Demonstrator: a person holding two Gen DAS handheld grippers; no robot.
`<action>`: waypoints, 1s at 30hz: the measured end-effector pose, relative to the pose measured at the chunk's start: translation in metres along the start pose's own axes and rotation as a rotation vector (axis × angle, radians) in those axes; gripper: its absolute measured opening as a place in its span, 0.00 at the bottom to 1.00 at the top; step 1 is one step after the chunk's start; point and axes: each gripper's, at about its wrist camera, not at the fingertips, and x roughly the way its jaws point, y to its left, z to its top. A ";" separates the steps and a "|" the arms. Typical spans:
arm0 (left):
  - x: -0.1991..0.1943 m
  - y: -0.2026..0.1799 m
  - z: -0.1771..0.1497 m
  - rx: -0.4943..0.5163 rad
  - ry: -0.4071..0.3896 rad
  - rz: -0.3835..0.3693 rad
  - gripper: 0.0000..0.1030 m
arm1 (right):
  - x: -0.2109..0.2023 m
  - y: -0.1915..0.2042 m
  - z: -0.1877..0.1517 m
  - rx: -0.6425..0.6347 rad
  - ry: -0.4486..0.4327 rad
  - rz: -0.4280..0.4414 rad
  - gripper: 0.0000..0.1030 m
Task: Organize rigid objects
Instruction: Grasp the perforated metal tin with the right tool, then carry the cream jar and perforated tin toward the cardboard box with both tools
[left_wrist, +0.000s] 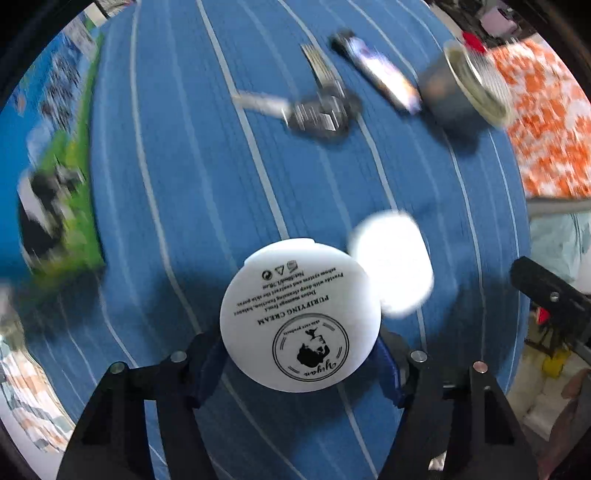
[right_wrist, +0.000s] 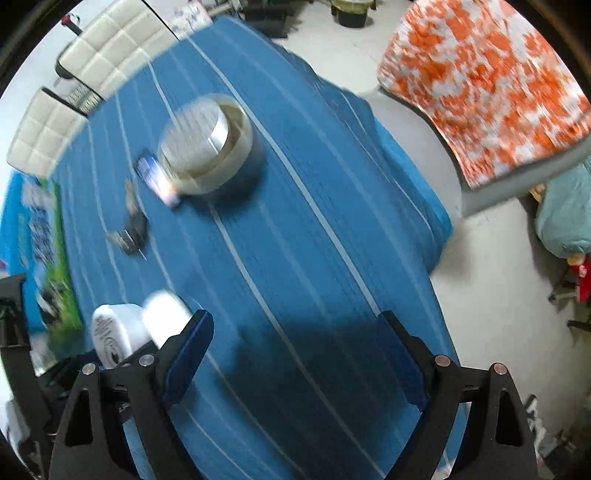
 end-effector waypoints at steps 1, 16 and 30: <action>-0.004 0.002 0.007 -0.012 -0.016 0.004 0.64 | -0.002 0.006 0.011 -0.001 -0.023 0.012 0.89; -0.007 0.028 0.097 -0.081 -0.068 0.018 0.63 | 0.066 0.052 0.094 -0.065 0.057 -0.041 0.74; -0.016 0.013 0.093 -0.049 -0.128 0.036 0.62 | 0.046 0.060 0.066 -0.148 0.006 -0.118 0.71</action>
